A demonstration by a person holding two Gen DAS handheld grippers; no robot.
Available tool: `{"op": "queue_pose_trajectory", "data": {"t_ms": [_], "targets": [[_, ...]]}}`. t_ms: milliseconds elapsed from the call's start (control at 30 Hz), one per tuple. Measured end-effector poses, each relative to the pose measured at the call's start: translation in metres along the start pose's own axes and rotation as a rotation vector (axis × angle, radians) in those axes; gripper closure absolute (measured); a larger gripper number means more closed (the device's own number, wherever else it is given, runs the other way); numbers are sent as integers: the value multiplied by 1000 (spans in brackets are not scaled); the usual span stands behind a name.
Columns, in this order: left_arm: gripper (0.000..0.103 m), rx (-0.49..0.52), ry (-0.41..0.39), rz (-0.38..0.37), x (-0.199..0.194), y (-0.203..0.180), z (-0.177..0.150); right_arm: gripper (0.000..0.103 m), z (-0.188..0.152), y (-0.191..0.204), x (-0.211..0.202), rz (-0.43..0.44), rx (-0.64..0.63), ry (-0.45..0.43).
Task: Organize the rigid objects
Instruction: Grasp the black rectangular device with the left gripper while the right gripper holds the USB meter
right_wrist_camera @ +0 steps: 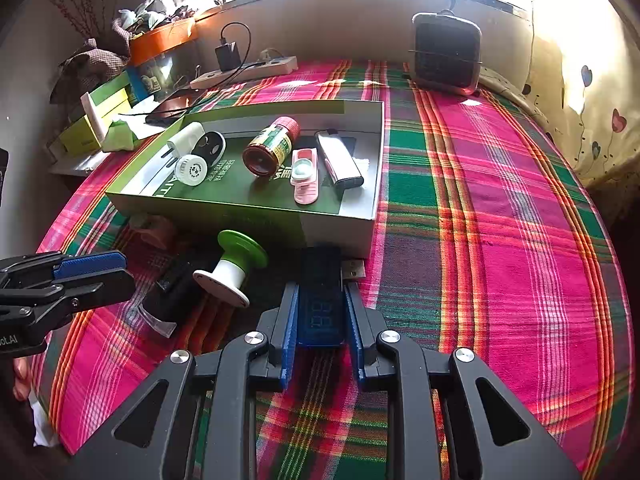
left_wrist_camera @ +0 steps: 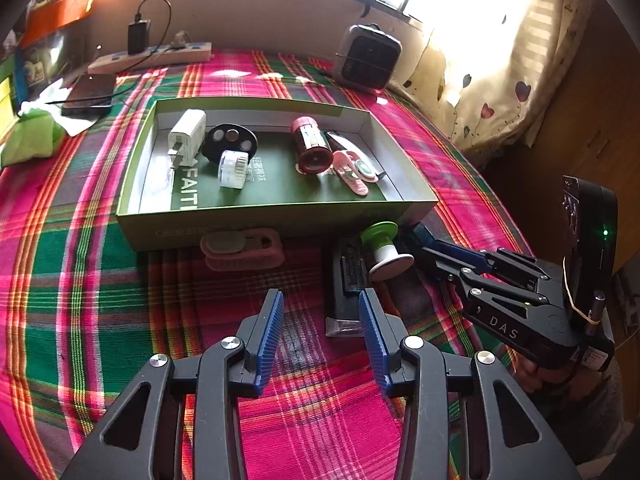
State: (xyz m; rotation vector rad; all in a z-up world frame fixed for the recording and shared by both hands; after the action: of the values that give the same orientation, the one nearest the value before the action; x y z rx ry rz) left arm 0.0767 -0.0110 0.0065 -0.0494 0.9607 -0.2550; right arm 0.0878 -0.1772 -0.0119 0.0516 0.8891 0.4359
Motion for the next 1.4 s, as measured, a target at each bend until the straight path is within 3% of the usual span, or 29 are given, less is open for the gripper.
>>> {"op": "queue_pose_trajectory", "data": {"t_ms": [233,667,1400], "targets": [[63,46,6,11,7,-13,1,80,-8,-8,-10,-3,22,-6],[63,119,1,117,21,-31,5,80,-23,-15,-24,-15,41,-27],[63,128,-19,167,32,-35,9,80,-24,-17,-26,8,53,-39]]}}
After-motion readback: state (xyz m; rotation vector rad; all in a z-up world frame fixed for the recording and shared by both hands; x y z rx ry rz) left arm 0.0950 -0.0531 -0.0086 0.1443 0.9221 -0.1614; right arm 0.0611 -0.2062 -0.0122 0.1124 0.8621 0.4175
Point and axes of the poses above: each gripper's, at about its wrist camera, not at the fingertips, and x roughly the way its jaws point, y to its left, z to its top, the point moved 2 cm from there along x, roughly the way its jaws point, and after that the axes turned 10 degrees about z, right-handed, at the moved point
